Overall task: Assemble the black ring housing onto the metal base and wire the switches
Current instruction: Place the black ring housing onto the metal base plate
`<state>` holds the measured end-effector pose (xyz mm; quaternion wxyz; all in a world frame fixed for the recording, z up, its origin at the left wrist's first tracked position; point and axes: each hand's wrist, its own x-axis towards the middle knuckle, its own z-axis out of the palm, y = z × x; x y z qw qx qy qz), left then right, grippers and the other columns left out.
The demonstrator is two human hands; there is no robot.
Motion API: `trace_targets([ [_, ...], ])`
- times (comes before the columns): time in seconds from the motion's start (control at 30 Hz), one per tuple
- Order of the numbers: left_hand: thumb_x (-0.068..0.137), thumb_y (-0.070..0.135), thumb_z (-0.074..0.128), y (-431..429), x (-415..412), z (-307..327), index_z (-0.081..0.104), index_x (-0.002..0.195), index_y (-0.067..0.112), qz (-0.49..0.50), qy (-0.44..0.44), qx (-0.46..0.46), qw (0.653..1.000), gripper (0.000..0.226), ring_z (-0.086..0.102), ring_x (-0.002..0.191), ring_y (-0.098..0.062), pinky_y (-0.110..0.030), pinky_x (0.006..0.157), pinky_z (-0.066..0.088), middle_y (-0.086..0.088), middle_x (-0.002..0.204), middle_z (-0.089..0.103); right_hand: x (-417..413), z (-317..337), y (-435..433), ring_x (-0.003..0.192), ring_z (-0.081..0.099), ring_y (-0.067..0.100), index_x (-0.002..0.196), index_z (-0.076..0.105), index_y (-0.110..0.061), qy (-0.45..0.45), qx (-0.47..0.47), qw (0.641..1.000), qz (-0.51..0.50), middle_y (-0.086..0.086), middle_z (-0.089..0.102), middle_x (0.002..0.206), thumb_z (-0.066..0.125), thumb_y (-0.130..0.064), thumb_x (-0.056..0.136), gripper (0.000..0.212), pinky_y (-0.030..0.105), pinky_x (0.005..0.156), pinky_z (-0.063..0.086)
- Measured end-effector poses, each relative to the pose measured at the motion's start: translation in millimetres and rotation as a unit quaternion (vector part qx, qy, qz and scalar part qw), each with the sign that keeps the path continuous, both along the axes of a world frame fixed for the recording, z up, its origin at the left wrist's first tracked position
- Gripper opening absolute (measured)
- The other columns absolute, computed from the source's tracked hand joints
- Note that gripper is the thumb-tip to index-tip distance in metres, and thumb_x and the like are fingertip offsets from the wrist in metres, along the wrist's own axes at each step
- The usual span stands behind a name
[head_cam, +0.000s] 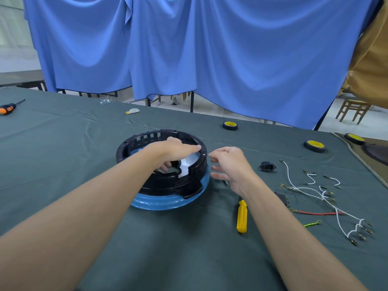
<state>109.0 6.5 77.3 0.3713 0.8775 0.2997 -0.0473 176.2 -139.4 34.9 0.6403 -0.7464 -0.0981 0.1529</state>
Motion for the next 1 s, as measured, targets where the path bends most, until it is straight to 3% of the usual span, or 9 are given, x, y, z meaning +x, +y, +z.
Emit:
trace_targets([
  [0.17,0.084,0.066,0.060,0.6,12.5,-11.7,0.050,0.103,0.015,0.021,0.000,-0.041,0.999,0.055,0.046,0.060,-0.018,-0.024,0.052,0.036,-0.009,0.086,0.055,2.6,0.3,-0.9,0.093,0.059,0.021,0.091,0.064,-0.015,0.005,0.007,1.000,-0.002,0.006,0.060,0.103,0.061,-0.019,0.089,0.006,0.027,0.058,0.054],
  [0.3,0.081,0.062,0.065,-1.1,15.8,-15.4,0.051,0.110,0.020,0.040,-0.027,-0.102,0.994,0.054,0.048,0.078,-0.024,-0.028,0.066,0.041,-0.011,0.091,0.051,3.9,-1.1,-0.7,0.090,0.056,0.020,0.091,0.063,-0.012,0.005,-0.003,1.000,-0.003,0.005,0.058,0.098,0.060,-0.018,0.088,0.008,0.028,0.059,0.053],
  [0.47,0.074,0.059,0.076,-3.1,18.9,-17.2,0.047,0.086,0.022,0.050,-0.049,-0.125,0.990,0.048,0.042,0.078,-0.020,-0.026,0.062,0.042,-0.004,0.087,0.045,2.5,1.6,-2.6,0.087,0.056,0.020,0.101,0.064,-0.004,0.012,-0.002,1.000,-0.002,0.006,0.058,0.094,0.060,-0.017,0.088,0.019,0.028,0.057,0.053],
  [0.57,0.073,0.052,0.080,-1.9,19.1,-18.8,0.049,0.092,0.017,0.047,-0.063,-0.144,0.986,0.051,0.042,0.082,-0.021,-0.029,0.067,0.041,-0.003,0.094,0.049,3.8,6.6,-8.8,0.080,0.056,0.019,0.094,0.064,-0.010,0.021,0.010,1.000,-0.003,0.005,0.058,0.090,0.061,-0.018,0.088,0.010,0.030,0.062,0.056],
  [0.63,0.076,0.046,0.081,-0.9,16.9,-17.8,0.052,0.112,0.012,0.037,-0.070,-0.169,0.982,0.058,0.051,0.090,-0.022,-0.030,0.072,0.043,-0.005,0.110,0.052,5.2,10.1,-15.3,0.075,0.056,0.018,0.090,0.063,-0.013,0.021,0.016,1.000,-0.002,0.003,0.058,0.089,0.060,-0.018,0.089,0.006,0.032,0.067,0.056],
  [0.7,0.080,0.040,0.078,0.6,15.5,-15.3,0.047,0.135,0.013,0.026,-0.075,-0.203,0.976,0.069,0.054,0.120,-0.031,-0.034,0.079,0.047,-0.008,0.138,0.047,6.8,12.4,-21.8,0.074,0.056,0.018,0.092,0.063,-0.013,0.020,0.017,1.000,0.000,0.003,0.059,0.088,0.059,-0.018,0.089,0.007,0.031,0.067,0.055],
  [0.77,0.082,0.038,0.075,-0.6,12.0,-11.2,0.050,0.134,0.016,0.022,-0.075,-0.212,0.974,0.062,0.044,0.134,-0.034,-0.032,0.070,0.048,-0.012,0.148,0.042,6.8,13.9,-26.9,0.075,0.056,0.019,0.092,0.062,-0.012,0.022,0.018,1.000,-0.001,0.004,0.059,0.088,0.058,-0.017,0.090,0.007,0.031,0.067,0.055],
  [0.9,0.080,0.037,0.075,-2.9,8.5,-4.4,0.057,0.122,0.016,0.038,-0.088,-0.214,0.972,0.050,0.057,0.115,-0.028,-0.029,0.054,0.041,-0.016,0.140,0.048,1.0,12.8,-29.3,0.073,0.056,0.021,0.098,0.061,-0.008,0.036,-0.001,0.999,0.004,0.009,0.058,0.090,0.058,-0.019,0.092,0.014,0.032,0.066,0.056],
  [1.0,0.079,0.034,0.076,-6.1,4.1,3.2,0.060,0.109,0.016,0.052,-0.104,-0.240,0.964,0.039,0.060,0.061,-0.024,-0.030,0.057,0.045,-0.013,0.104,0.061,-9.4,11.9,-24.5,0.075,0.062,0.023,0.114,0.054,-0.006,0.080,-0.036,0.995,0.042,0.013,0.061,0.099,0.062,-0.033,0.090,0.037,0.032,0.063,0.060],
])
